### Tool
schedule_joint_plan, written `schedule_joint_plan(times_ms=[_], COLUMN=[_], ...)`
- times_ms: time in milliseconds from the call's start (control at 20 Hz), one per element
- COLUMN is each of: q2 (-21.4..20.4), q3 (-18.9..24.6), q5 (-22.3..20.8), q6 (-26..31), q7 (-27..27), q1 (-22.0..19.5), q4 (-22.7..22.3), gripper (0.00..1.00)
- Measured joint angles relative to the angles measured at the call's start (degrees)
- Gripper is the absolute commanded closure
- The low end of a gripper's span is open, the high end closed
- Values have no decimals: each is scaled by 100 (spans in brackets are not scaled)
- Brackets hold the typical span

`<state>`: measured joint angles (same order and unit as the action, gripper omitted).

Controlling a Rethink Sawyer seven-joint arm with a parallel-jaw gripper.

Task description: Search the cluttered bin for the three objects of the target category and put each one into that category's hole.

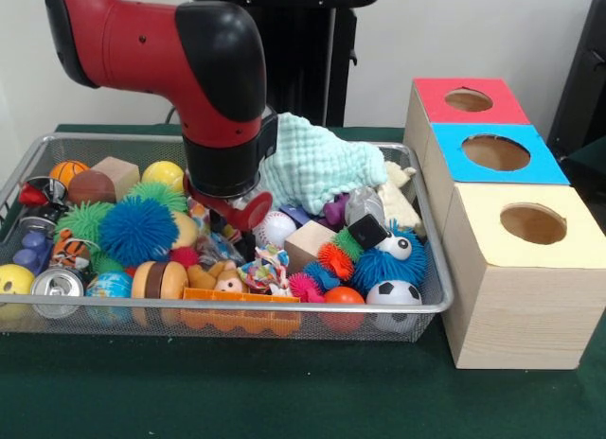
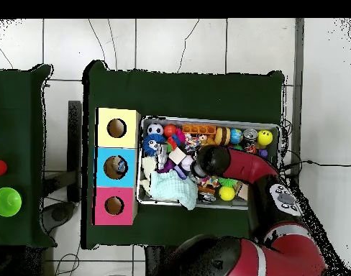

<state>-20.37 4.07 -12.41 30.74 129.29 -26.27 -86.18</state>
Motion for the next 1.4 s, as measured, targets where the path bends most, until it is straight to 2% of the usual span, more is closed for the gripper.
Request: schedule_joint_plan(times_ms=[900, 950, 1400], q2=[123, 124, 142], q3=[-6, -3, -5], q5=[1, 1, 0], q6=[2, 0, 2], q7=[0, 0, 0], q1=[16, 18, 21], q4=[105, 108, 133], gripper=[0, 100, 100])
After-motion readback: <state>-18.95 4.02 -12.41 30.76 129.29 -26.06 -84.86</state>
